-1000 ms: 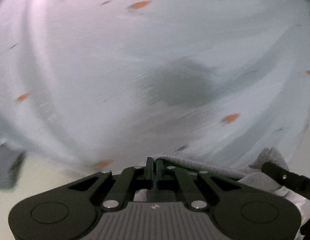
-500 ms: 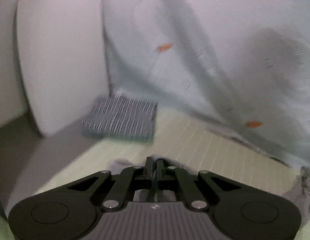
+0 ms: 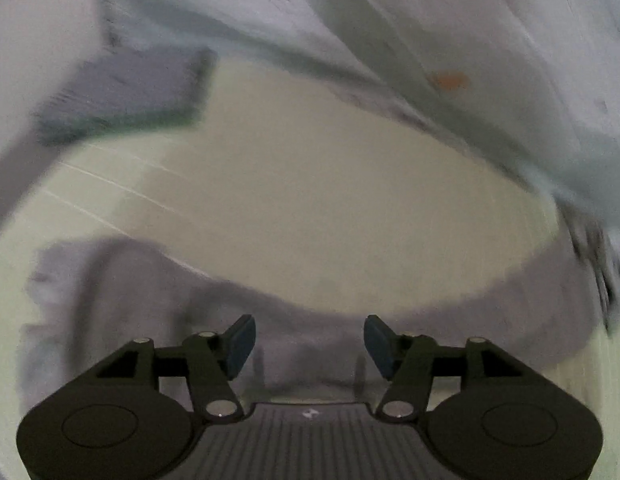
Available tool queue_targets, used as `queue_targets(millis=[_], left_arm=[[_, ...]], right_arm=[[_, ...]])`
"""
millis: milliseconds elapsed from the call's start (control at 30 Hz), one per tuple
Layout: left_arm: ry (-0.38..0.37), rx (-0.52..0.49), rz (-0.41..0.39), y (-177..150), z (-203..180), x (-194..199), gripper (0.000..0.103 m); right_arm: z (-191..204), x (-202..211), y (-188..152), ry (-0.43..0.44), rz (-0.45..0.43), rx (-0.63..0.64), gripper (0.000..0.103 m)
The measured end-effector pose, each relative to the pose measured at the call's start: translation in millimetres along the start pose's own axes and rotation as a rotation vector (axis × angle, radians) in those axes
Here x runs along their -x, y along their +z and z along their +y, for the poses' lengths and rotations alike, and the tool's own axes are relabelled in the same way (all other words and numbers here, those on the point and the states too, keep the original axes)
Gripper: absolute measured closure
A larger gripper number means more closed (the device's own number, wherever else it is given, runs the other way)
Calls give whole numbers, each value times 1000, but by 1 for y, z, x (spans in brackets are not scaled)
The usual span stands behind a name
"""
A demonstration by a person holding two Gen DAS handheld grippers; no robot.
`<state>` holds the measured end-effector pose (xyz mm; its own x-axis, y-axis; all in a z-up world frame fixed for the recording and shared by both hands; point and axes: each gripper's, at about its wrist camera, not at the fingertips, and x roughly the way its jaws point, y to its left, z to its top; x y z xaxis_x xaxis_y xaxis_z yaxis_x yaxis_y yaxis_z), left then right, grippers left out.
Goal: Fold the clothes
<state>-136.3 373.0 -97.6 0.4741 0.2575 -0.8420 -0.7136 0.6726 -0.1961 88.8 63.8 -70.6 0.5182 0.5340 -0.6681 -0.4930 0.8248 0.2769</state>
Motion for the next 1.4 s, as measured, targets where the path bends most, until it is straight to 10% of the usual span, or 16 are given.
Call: queue_targets(millis=[133,400,600,667,967,1233,1400], left_arm=[[-59,-84,98,-4,-38,-38,27],[37,-247,105,-14,-78,-74,22],[135,-240,45,3,-80,-89,23],[152,-225,26,17,-79,-98,23],[275,-58,-61,115,-46,-151,18],[201,-6,-77,128,-54,-134,19],[114,-10,-23,87,-62,-109,19]], right_arm=[[-21,-26,13,-105,24,18,28],[-71,-105,12,-208,148,-7,28],[-78,-149,26,-205,144,-15,56],[-73,-161,30,-189,143,-6,83],[-7,-193,33,-35,159,113,86],[-25,-145,29,-184,55,147,42],[-68,-141,26,-433,56,265,36]])
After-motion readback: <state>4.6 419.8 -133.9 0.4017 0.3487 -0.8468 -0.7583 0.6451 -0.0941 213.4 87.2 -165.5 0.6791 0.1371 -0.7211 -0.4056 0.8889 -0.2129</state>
